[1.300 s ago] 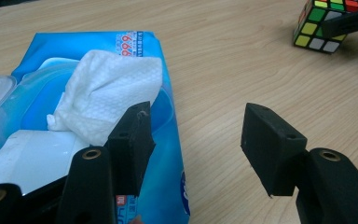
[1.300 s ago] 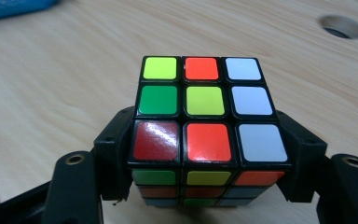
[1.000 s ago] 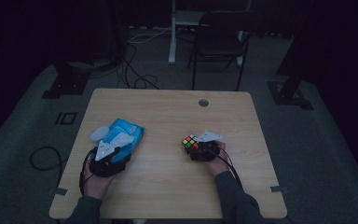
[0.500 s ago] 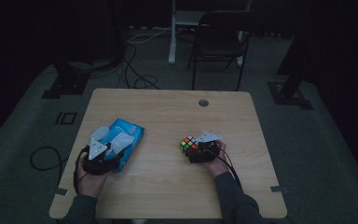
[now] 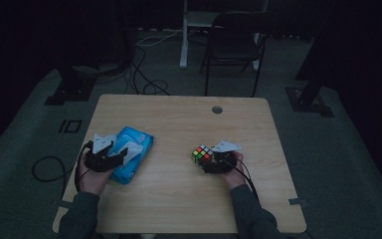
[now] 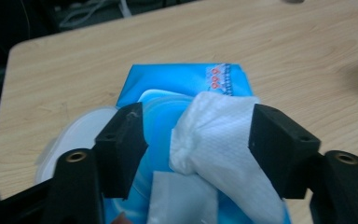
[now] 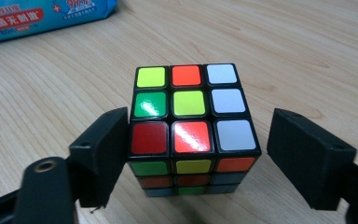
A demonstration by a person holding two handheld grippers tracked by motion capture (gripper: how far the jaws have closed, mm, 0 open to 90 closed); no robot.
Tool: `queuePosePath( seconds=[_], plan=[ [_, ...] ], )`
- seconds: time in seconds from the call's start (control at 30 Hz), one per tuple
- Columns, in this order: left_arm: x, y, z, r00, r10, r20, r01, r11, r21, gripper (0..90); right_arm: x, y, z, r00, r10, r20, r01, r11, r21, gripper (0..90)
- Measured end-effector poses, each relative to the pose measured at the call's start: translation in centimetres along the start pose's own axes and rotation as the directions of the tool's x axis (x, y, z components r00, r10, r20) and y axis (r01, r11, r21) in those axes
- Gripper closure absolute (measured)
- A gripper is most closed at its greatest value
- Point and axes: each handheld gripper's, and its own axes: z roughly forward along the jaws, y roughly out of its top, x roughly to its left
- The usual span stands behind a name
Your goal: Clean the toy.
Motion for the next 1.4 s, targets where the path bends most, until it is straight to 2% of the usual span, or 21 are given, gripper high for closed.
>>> queuePosePath(
  seconds=[0.13,0.27,0.37,0.5,0.6,0.7,0.8,0.9,1.0,1.07,1.1,1.2,1.23,1.27,1.4],
  plan=[
    [0.3,0.1,1.6,0.9999,-0.011,-0.01,0.011,0.9972,0.074,47.8,-0.2,0.0,-0.2,1.0,0.005,0.003,-0.005,1.0,-0.008,22.4],
    [0.4,0.1,2.6,0.9993,-0.031,0.021,0.03,0.9965,0.079,48.7,-0.2,-0.1,-0.3,0.9999,0.015,0.004,-0.015,1.0,-0.009,23.1],
    [0.3,0.2,3.1,0.9996,-0.023,0.016,0.021,0.9946,0.101,53.3,-0.2,-0.1,-0.5,0.9999,0.016,0.0,-0.016,1.0,-0.018,23.2],
    [0.3,0.4,3.3,0.9997,-0.018,0.014,0.016,0.9931,0.116,68.8,-0.2,0.0,-0.9,0.9999,0.013,-0.004,-0.013,0.999,-0.035,23.1],
    [0.3,0.5,2.9,0.9999,-0.005,0.016,0.004,0.9947,0.103,82.5,-0.2,0.1,-1.1,0.9998,0.017,-0.004,-0.018,0.999,-0.041,23.1],
    [0.3,0.7,2.6,0.9997,0.005,0.024,-0.008,0.9952,0.097,89.9,-0.3,0.0,-1.1,0.9996,0.026,-0.007,-0.026,0.999,-0.045,23.1],
    [0.5,1.1,2.2,0.9996,0.0,0.03,-0.003,0.9962,0.087,90.0,-0.2,0.1,-1.2,0.9998,0.021,-0.006,-0.021,0.999,-0.05,23.1],
    [0.6,1.2,2.3,0.9991,0.002,0.042,-0.006,0.9952,0.098,89.3,-0.2,0.1,-1.3,0.9998,0.018,-0.006,-0.019,0.998,-0.058,23.1],
    [0.6,1.1,3.0,0.9984,-0.003,0.057,-0.004,0.9927,0.121,70.5,-0.2,0.2,-1.3,0.9998,0.019,-0.007,-0.019,0.998,-0.059,23.1],
    [0.5,1.0,3.6,0.9981,-0.01,0.061,0.002,0.9904,0.138,65.1,-0.2,0.2,-1.3,0.9998,0.018,-0.008,-0.019,0.998,-0.059,23.1],
    [0.5,0.9,3.8,0.9981,-0.006,0.061,-0.003,0.9891,0.147,66.2,-0.2,0.2,-1.3,0.9998,0.017,-0.008,-0.018,0.998,-0.059,23.1],
    [0.5,0.8,4.0,0.9984,-0.002,0.056,-0.007,0.9889,0.149,84.8,-0.2,0.2,-1.3,0.9999,0.017,-0.004,-0.017,0.998,-0.061,23.1],
    [0.6,0.9,3.9,0.9984,0.003,0.057,-0.011,0.9896,0.143,87.7,-0.2,0.2,-1.4,0.9998,0.018,-0.001,-0.018,0.998,-0.062,23.1],
    [0.6,0.9,3.9,0.9984,0.003,0.057,-0.011,0.9896,0.143,89.4,-0.2,0.2,-1.4,0.9998,0.018,-0.001,-0.018,0.998,-0.062,23.1],
    [0.9,1.3,2.7,0.9977,-0.003,0.067,-0.003,0.9956,0.094,90.0,-0.3,0.2,-1.5,0.9997,0.023,0.004,-0.022,0.997,-0.068,23.2]
  ],
)
